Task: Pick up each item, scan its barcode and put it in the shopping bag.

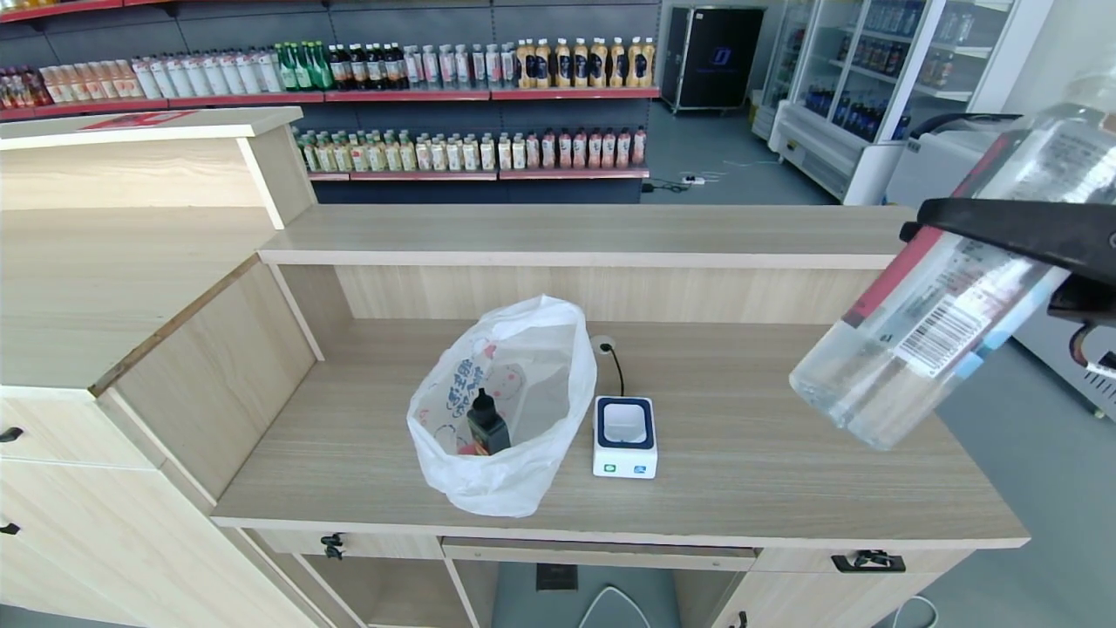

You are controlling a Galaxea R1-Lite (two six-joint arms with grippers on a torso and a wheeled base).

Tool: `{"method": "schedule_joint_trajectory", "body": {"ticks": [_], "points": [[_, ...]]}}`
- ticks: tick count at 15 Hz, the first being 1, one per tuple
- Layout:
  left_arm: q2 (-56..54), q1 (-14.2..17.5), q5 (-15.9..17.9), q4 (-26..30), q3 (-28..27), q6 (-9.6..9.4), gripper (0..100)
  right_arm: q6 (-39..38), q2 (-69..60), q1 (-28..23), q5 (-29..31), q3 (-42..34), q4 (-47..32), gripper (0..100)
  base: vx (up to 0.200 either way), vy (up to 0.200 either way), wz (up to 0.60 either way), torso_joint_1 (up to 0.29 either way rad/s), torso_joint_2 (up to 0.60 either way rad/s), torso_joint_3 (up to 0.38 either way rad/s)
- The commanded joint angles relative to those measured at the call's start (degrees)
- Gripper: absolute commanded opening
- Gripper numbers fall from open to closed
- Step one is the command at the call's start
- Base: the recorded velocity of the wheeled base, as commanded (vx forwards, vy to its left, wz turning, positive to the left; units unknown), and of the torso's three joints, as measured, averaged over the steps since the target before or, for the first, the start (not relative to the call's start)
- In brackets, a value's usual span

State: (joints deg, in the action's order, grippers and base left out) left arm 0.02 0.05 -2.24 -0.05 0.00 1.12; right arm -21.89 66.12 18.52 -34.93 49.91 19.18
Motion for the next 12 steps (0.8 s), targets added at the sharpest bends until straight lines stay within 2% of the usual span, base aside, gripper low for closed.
{"method": "schedule_joint_trajectory", "body": {"ticks": [1, 3, 6, 9, 12], "points": [[-0.02, 0.04, -0.04, -0.04, 0.0, 0.02, 100, -0.17, -5.21, 1.87, -0.05, -1.04, -5.64, 0, 0.0, 0.0, 0.0, 0.0, 0.0, 0.0], [-0.02, 0.04, -0.04, -0.04, 0.0, 0.02, 100, -0.17, -8.47, 3.81, -0.05, -1.04, -10.21, 0, 0.0, 0.0, 0.0, 0.0, 0.0, 0.0], [-0.02, 0.04, 0.05, -0.04, 0.0, 0.02, 100, -0.25, -9.26, 6.44, -0.32, 1.51, -11.0, 0, 0.0, 0.0, 0.0, 0.0, 0.0, 0.0], [-0.02, 0.04, -0.04, -0.04, 0.0, 0.02, 100, -2.36, -9.7, 11.63, -0.41, 5.02, -13.38, 0, 0.0, 0.0, 0.0, 0.0, 0.0, 0.0], [-0.02, 0.04, -0.04, -0.04, 0.0, 0.02, 100, -2.36, -12.24, 12.68, -0.49, 5.64, -18.03, 0, 0.0, 0.0, 0.0, 0.0, 0.0, 0.0]]}}
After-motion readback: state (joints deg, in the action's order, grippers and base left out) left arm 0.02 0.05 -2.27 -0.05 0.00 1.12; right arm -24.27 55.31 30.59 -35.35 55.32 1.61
